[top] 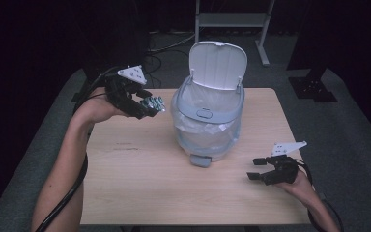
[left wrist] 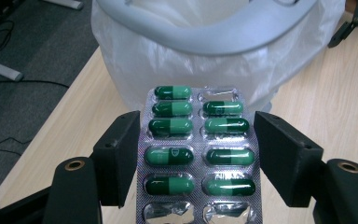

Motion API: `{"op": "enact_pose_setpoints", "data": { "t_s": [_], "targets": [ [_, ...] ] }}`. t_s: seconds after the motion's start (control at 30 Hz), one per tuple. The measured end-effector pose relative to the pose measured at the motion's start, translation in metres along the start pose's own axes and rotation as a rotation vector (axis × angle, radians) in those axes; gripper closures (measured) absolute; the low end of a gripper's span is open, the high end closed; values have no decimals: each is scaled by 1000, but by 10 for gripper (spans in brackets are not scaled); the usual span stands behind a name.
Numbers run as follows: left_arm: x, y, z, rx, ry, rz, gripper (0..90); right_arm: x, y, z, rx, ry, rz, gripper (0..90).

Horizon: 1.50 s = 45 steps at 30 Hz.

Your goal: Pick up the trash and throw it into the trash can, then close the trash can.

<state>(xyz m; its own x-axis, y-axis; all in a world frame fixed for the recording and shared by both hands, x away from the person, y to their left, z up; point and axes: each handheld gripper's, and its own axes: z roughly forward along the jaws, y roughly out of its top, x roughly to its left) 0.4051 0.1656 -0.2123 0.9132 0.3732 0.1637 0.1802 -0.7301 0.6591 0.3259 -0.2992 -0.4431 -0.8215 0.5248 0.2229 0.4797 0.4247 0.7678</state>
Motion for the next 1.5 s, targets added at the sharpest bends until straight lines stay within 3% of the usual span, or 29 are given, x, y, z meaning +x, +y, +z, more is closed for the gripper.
{"op": "enact_pose_setpoints", "data": {
  "t_s": [0.53,1.03,1.5],
  "targets": [
    [7,49,0,-4,-18,59,333,-6,-5,-3,-8,1,18,292],
    [12,85,13,3,-42,99,333,-5,-6,-2,-7,-2,18,292],
    [11,122,37,-12,-85,150,333,-5,-8,-6,-17,-11,27,292]
  ]
}}
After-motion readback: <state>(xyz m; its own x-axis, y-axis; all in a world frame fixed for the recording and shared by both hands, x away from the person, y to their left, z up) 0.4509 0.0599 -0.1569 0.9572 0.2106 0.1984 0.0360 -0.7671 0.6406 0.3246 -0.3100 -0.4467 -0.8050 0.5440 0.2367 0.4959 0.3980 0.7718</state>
